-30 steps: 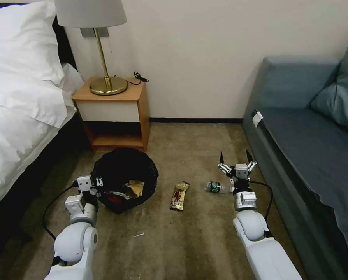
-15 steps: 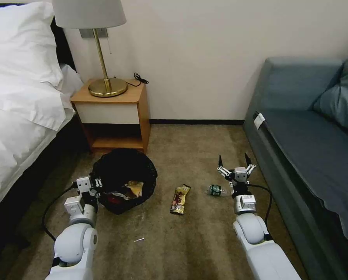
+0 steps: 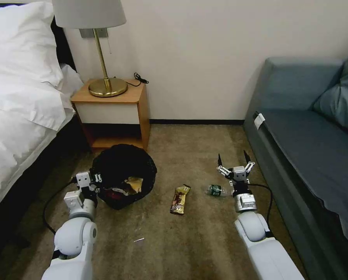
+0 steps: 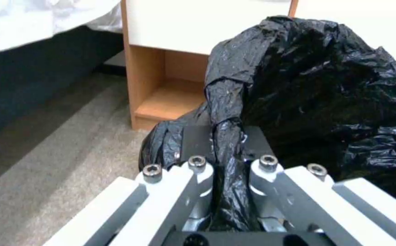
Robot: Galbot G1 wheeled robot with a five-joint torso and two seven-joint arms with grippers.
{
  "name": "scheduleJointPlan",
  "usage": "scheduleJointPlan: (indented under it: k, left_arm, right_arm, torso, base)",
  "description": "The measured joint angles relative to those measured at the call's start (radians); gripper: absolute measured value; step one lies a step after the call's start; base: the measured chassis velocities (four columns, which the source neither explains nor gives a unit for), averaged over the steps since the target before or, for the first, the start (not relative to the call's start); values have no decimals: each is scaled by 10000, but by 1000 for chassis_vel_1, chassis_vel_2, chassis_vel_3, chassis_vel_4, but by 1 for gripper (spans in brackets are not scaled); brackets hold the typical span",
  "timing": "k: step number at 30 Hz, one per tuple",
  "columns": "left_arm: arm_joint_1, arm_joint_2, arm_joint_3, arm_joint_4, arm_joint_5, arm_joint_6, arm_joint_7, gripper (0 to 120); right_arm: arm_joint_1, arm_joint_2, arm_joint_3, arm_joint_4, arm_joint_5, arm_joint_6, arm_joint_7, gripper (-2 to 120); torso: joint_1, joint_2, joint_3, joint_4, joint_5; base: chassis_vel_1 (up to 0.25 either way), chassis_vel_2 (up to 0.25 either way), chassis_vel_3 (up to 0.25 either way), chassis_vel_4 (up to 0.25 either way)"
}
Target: Pick up the trash bin, then pick up the garbage on the floor and place it into the trash bin.
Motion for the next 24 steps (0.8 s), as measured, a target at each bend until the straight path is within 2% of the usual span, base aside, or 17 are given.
scheduleJointPlan:
  k: [1,2,4,5,7,11,13,20,24]
  left_arm:
    - [0,0,0,0,0,0,0,4]
    - [27,-30,51,-190,81,91,2,4]
    - [131,-88,147,-452,170,219,20,4]
    - [131,-88,147,-452,170,219,20,4]
    - [273,-108,189,-574,226,314,67,4]
    - [320,-77,190,-529,269,323,72,4]
    - [311,-18,159,-389,280,324,79,4]
    - [267,12,111,-166,267,280,116,4]
    - [254,48,-13,-158,253,387,142,4]
  right_arm:
    - [0,0,0,0,0,0,0,100]
    - [282,-665,-437,-245,34,-88,-49,100]
    - [748,-1530,-1224,-631,243,-179,-137,100]
    - [748,-1530,-1224,-631,243,-179,-137,100]
    - [1260,-2056,-1998,-1072,485,-206,-456,100]
    - [1602,-2213,-2399,-1451,613,-148,-861,100]
    - [1938,-2258,-2676,-1876,701,7,-1381,100]
    - [2617,-2130,-3133,-3071,654,472,-2337,100]
    - [3120,-2100,-3395,-3760,537,730,-3297,100]
  torso:
    - [0,0,0,0,0]
    - [-1,0,0,1,0]
    - [-1,0,-1,-3,-9]
    - [-1,0,-1,-3,-9]
    - [0,0,0,-2,-2]
    - [-1,0,0,2,-4]
    - [0,0,0,1,-3]
    - [0,0,0,0,-6]
    - [0,0,0,-3,-5]
  base:
    - [0,0,0,0]
    - [0,0,0,0]
    - [0,0,0,0]
    - [0,0,0,0]
    - [0,0,0,0]
    - [0,0,0,0]
    - [0,0,0,0]
    - [0,0,0,0]
    - [0,0,0,0]
